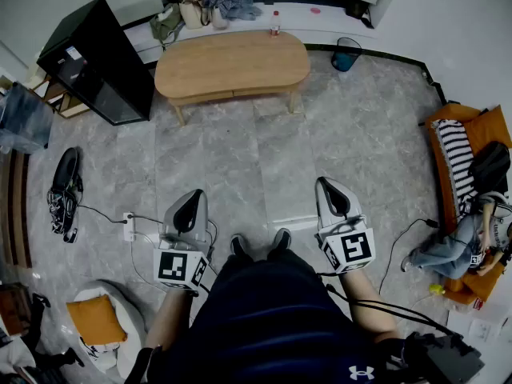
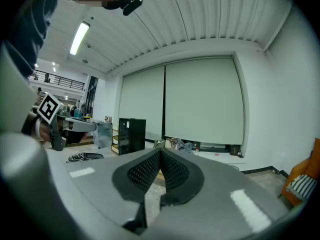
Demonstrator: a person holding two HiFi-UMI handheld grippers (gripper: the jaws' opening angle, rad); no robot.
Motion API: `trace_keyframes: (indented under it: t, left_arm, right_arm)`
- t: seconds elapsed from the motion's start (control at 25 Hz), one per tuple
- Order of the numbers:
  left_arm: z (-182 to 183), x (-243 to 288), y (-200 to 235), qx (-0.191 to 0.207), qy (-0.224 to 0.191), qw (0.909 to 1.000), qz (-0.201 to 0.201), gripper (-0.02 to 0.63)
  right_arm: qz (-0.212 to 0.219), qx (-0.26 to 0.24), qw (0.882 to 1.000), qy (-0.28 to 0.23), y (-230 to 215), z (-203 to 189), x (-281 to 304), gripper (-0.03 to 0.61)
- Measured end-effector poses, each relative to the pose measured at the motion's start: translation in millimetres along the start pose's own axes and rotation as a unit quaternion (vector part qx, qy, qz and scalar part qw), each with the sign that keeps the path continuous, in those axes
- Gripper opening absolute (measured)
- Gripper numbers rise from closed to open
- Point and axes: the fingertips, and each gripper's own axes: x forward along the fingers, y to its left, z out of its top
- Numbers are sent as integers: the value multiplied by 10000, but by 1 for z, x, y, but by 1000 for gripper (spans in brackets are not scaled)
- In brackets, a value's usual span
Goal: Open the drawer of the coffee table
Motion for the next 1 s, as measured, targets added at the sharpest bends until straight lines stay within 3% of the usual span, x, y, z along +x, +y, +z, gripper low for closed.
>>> trace_keyframes:
  t: [0.32, 0.6, 0.84, 1.0]
  left_arm:
    - [-6, 20, -5, -141, 87, 9999, 21, 0]
    - [-3, 52, -22, -375, 31, 9993, -35, 0]
    - [-9, 89, -48, -660, 10, 9977, -149, 2]
    - [-24, 108, -43, -799, 289, 9963, -115, 42]
  right_arm:
    - [-11, 4, 10000, -12, -26, -3, 3, 0]
    - [-142, 355, 9993, -38, -69, -12, -3, 2]
    - [-113, 58, 9998, 141, -127, -34, -2, 2]
    - [-27, -50, 9994, 351, -152, -52, 11, 2]
